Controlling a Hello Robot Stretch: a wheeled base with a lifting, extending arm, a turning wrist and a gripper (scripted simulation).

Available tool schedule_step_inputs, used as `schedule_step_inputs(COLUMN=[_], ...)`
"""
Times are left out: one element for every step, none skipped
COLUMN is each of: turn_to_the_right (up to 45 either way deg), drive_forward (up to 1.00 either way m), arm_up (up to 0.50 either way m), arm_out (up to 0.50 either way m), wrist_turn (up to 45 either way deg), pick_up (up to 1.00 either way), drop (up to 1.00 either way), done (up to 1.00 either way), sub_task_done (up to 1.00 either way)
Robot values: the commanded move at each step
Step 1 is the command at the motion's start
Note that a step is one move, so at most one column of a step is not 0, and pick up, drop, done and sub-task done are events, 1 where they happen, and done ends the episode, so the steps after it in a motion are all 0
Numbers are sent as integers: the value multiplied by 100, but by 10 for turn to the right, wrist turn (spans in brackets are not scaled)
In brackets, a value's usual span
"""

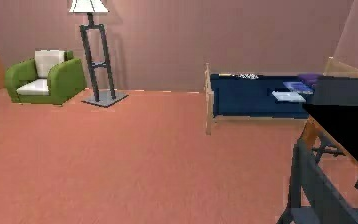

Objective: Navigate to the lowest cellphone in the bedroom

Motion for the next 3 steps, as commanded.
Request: schedule_step_inputs(turn_to_the_right=[-450,-60,0], drive_forward=[0,0,100], arm_up=[0,0,0], arm_out=[0,0,0], wrist_turn=[0,0,0], pick_up=[0,0,0], drop=[0,0,0], done=[0,0,0], sub_task_done=[0,0,0])
